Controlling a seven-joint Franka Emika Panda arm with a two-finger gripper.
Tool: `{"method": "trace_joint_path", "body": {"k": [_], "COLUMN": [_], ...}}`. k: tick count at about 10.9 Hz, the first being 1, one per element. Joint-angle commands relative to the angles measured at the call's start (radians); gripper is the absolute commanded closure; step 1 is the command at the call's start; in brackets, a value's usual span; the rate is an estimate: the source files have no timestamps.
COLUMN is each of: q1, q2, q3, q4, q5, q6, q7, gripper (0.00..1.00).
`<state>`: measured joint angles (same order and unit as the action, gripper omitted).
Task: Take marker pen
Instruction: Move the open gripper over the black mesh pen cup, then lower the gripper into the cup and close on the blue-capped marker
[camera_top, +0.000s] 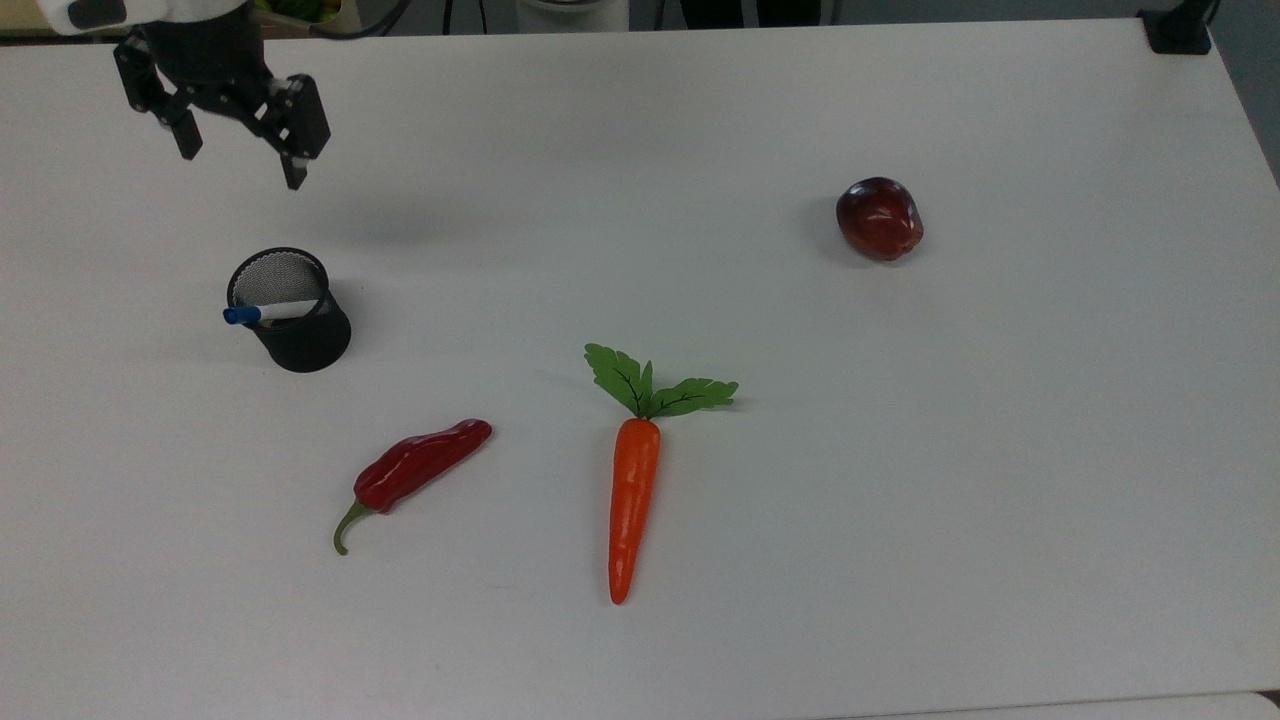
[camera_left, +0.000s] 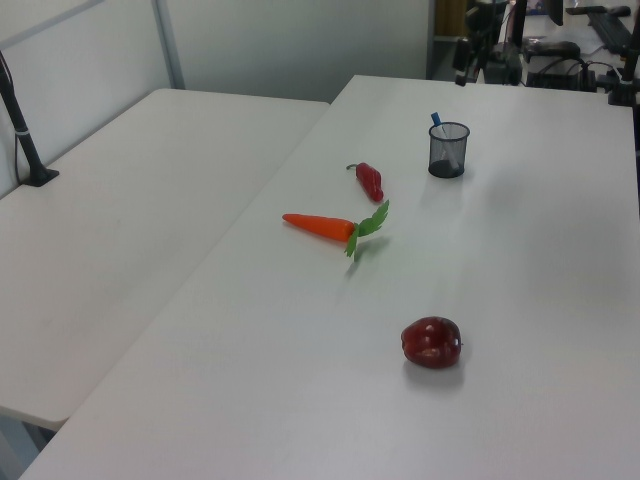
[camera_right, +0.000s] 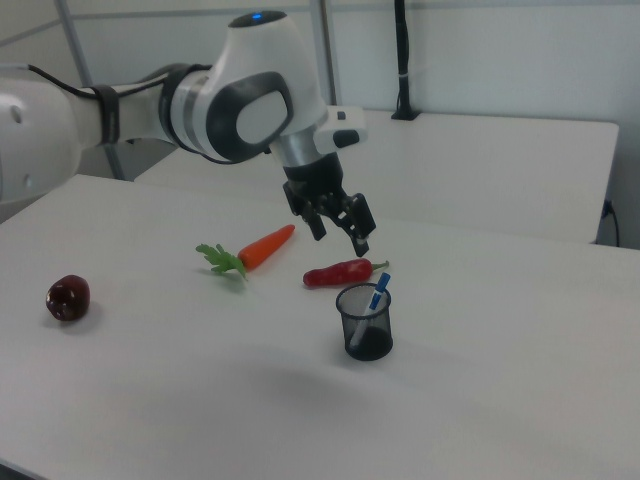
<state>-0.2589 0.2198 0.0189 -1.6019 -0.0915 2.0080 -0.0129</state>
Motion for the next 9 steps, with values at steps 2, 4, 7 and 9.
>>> {"method": "trace_joint_path", "body": {"k": [2, 4, 7, 9], "q1": [0.003, 0.003, 0.006, 0.004], "q2": [0.093, 0.125, 0.164, 0.177], "q3": [0.000, -0.004, -0.004, -0.004], "q4": [-0.018, -0.020, -0.039, -0.041], "q5": [0.007, 0.001, -0.014, -0.016], "q6": [0.229, 0.284, 0.356, 0.373], "q7": [0.137, 0.169, 0.172, 0.172], "gripper": [0.23, 0.41, 0.48, 0.53]}}
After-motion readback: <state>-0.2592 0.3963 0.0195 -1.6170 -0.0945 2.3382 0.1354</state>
